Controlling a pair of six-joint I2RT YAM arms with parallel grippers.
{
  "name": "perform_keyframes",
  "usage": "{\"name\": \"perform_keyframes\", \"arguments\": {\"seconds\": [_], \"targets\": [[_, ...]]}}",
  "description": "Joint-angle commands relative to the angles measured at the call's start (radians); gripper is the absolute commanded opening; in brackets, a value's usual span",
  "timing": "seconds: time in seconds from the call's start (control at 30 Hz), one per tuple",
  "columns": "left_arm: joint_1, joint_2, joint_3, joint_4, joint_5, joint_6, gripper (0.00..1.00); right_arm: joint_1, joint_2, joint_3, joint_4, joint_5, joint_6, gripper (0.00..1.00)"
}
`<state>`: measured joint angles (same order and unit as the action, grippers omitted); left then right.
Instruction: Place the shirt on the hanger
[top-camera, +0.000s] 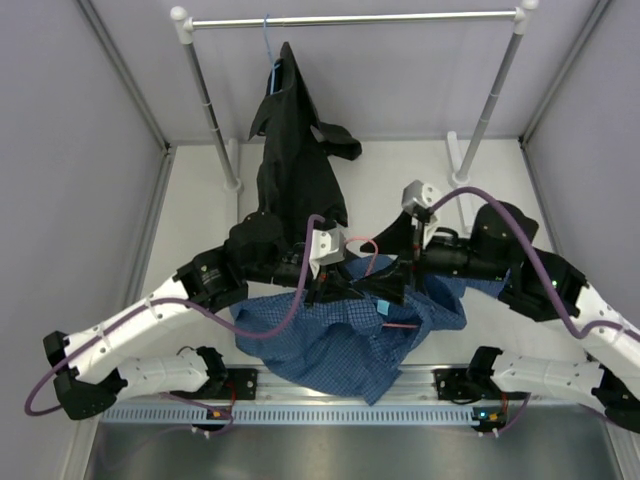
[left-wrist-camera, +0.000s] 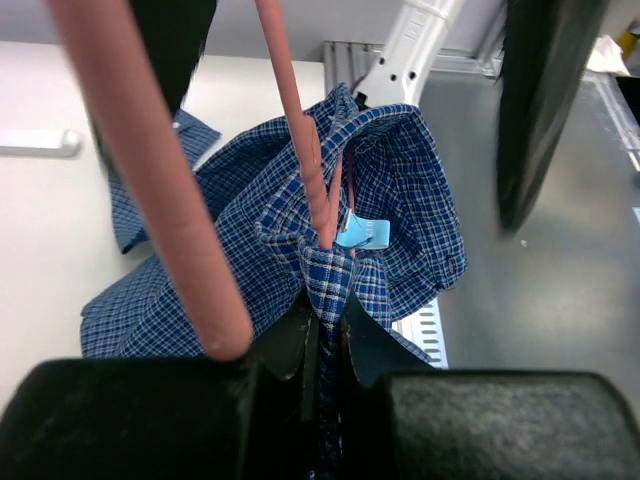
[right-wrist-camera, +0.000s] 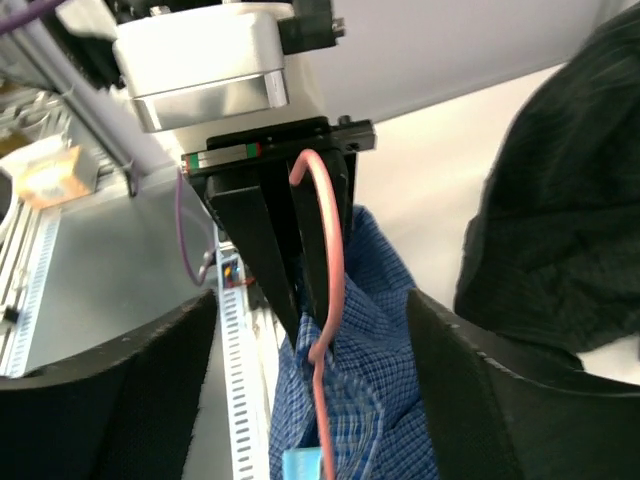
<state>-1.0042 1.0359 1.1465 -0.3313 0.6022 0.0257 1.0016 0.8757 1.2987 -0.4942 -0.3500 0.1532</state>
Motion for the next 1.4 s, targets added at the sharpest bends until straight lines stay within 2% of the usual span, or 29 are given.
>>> {"name": "perform_keyframes", "arguments": {"seconds": [0.0, 0.07, 0.1, 0.17, 0.2, 0.3, 0.37, 0.4, 0.43, 0.47, 0.57, 0.6, 0.67, 0.7, 0.8, 0.9, 1.07, 1.17, 1.3, 1.33, 1.37], "targets": [[-0.001, -0.001, 0.061, 0.054, 0.143, -0.007, 0.00, 0.014, 0.017, -0.004, 0.146, -0.155, -0.049, 0.70], [0.001, 0.001, 0.062, 0.054, 0.145, -0.010, 0.00, 0.015, 0.022, -0.033, 0.178, -0.179, -0.049, 0.61], [-0.001, 0.000, 0.062, 0.052, 0.149, -0.009, 0.00, 0.014, 0.016, -0.045, 0.215, -0.182, -0.047, 0.49], [-0.001, -0.002, 0.059, 0.052, 0.153, -0.006, 0.00, 0.014, 0.003, -0.081, 0.246, -0.182, -0.041, 0.35], [0.001, -0.005, 0.059, 0.052, 0.151, -0.007, 0.00, 0.014, -0.012, -0.105, 0.276, -0.188, -0.041, 0.22], [0.001, -0.010, 0.055, 0.054, 0.139, -0.003, 0.00, 0.014, -0.038, -0.139, 0.302, -0.184, -0.032, 0.00], [-0.001, -0.013, 0.056, 0.054, 0.105, -0.003, 0.02, 0.014, -0.046, -0.148, 0.312, -0.175, -0.024, 0.00], [0.001, -0.022, 0.056, 0.054, 0.075, -0.006, 0.46, 0.014, -0.058, -0.153, 0.312, -0.135, -0.021, 0.00], [-0.001, -0.030, 0.055, 0.052, 0.035, -0.012, 0.95, 0.014, -0.069, -0.154, 0.310, -0.110, -0.021, 0.00], [0.001, -0.040, 0.053, 0.040, -0.045, -0.007, 0.98, 0.014, -0.079, -0.154, 0.292, -0.084, -0.027, 0.00], [0.001, -0.120, 0.036, 0.000, -0.180, 0.003, 0.98, 0.014, -0.136, -0.127, 0.202, 0.017, -0.060, 0.00], [-0.001, -0.187, 0.010, -0.021, -0.276, -0.001, 0.98, 0.014, -0.168, -0.106, 0.175, 0.070, -0.064, 0.00], [-0.001, -0.270, -0.031, -0.031, -0.340, -0.021, 0.98, 0.014, -0.194, -0.081, 0.123, 0.123, -0.078, 0.00], [-0.001, -0.365, -0.060, -0.029, -0.378, -0.023, 0.98, 0.014, -0.217, -0.061, 0.079, 0.169, -0.086, 0.00], [-0.001, -0.549, -0.183, -0.029, -0.490, -0.070, 0.98, 0.014, -0.247, -0.017, 0.013, 0.210, -0.104, 0.00], [-0.001, -0.638, -0.264, -0.029, -0.553, -0.072, 0.98, 0.014, -0.256, 0.037, -0.027, 0.188, -0.119, 0.00], [0.001, -0.594, -0.269, -0.028, -0.574, -0.058, 0.98, 0.015, -0.233, 0.117, -0.073, 0.160, -0.136, 0.00], [0.001, -0.511, -0.231, -0.028, -0.581, -0.049, 0.94, 0.014, -0.233, 0.157, -0.087, 0.143, -0.145, 0.00], [0.001, -0.429, -0.217, -0.014, -0.483, -0.050, 0.75, 0.014, -0.228, 0.201, -0.113, 0.174, -0.145, 0.00], [0.001, -0.425, -0.223, -0.006, -0.473, -0.056, 0.49, 0.014, -0.227, 0.206, -0.119, 0.175, -0.144, 0.00], [-0.001, -0.424, -0.229, 0.003, -0.493, -0.059, 0.31, 0.015, -0.225, 0.214, -0.127, 0.178, -0.145, 0.00]]}}
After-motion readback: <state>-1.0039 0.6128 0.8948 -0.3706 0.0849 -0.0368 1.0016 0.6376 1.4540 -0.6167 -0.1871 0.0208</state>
